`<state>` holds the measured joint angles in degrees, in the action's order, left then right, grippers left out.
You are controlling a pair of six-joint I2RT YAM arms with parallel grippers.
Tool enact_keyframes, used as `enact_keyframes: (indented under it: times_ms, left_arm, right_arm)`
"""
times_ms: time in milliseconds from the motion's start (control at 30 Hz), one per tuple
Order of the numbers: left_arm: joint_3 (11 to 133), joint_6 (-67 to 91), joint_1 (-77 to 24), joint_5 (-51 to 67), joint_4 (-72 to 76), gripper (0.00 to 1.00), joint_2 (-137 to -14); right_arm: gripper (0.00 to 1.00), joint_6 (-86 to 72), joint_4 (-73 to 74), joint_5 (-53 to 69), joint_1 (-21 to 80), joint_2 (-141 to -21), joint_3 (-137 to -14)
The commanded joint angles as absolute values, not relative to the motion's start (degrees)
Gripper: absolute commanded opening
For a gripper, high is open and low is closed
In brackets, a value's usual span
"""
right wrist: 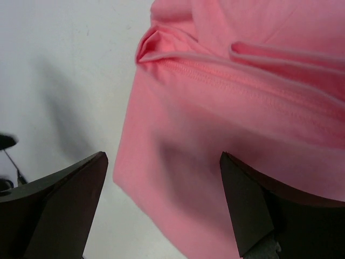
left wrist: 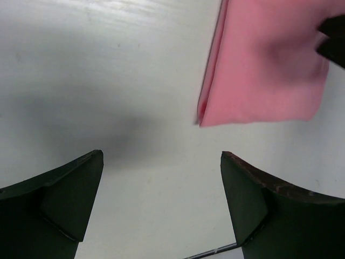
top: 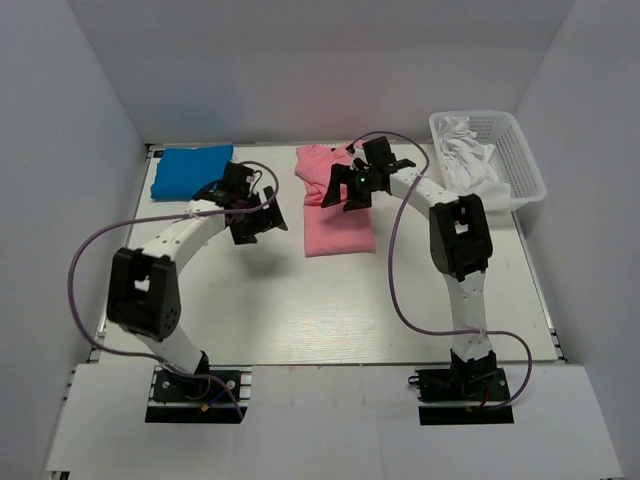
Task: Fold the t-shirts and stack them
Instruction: Fold the folded rectangular tshirt in 1/3 of the way
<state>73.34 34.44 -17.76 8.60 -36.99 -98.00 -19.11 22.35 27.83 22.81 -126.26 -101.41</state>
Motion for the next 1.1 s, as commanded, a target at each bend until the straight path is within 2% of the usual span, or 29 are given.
enact_keyframes:
  times_ms: [0,300,433,567,633,667,733,800,900,1067]
  left_arm:
    - [67.79,35.16,-17.67,6.94,-35.51,1.0,-87.11]
    - [63.99,35.16,-17.67,7.11,-35.42,1.0,-81.91]
    - [63.37,35.68,-17.67,9.31,-35.42,1.0,-81.39]
    - [61.35,35.68,-17.67,10.54,-34.37,1.0,-80.25]
    - [61.35,35.16,-18.19,11.24,-33.58,1.0,-80.24]
    - [61.35,34.63,-18.19,11.77,-32.97,1.0,-80.94]
    - [61.35,34.1,-18.72,13.09,-30.51,1.0,-82.35]
    - [62.13,34.1,-20.21,13.62,-29.8,1.0,-86.03]
    - [63.98,32.88,-22.49,14.32,-27.17,1.0,-91.47]
    - [70.39,31.73,-25.04,13.8,-25.75,1.0,-99.48]
  right_arm:
    - [0.9,-20.65,21.0,27.25,23.02,-129.71,-106.95]
    - [0.9,-26.45,13.37,19.52,23.03,-136.23,-115.57]
    - [0.9,-30.49,10.64,16.0,22.5,-140.09,-123.02]
    - [0.9,-33.66,8.7,19.86,21.62,-140.37,-123.4]
    - [0.9,-32.26,8.53,20.39,21.53,-138.27,-119.73]
    - [0.9,-30.25,7.74,20.22,21.62,-133.03,-117.97]
    - [0.9,-26.48,6.69,15.22,21.53,-128.26,-108.6]
    - [0.9,-27.15,3.97,10.74,20.83,-117.57,-99.47]
    - [0.9,-28.39,-1.21,12.39,17.76,-106.56,-82.93]
    - [0.9,-25.05,8.17,16.78,14.24,-99.58,-71.04]
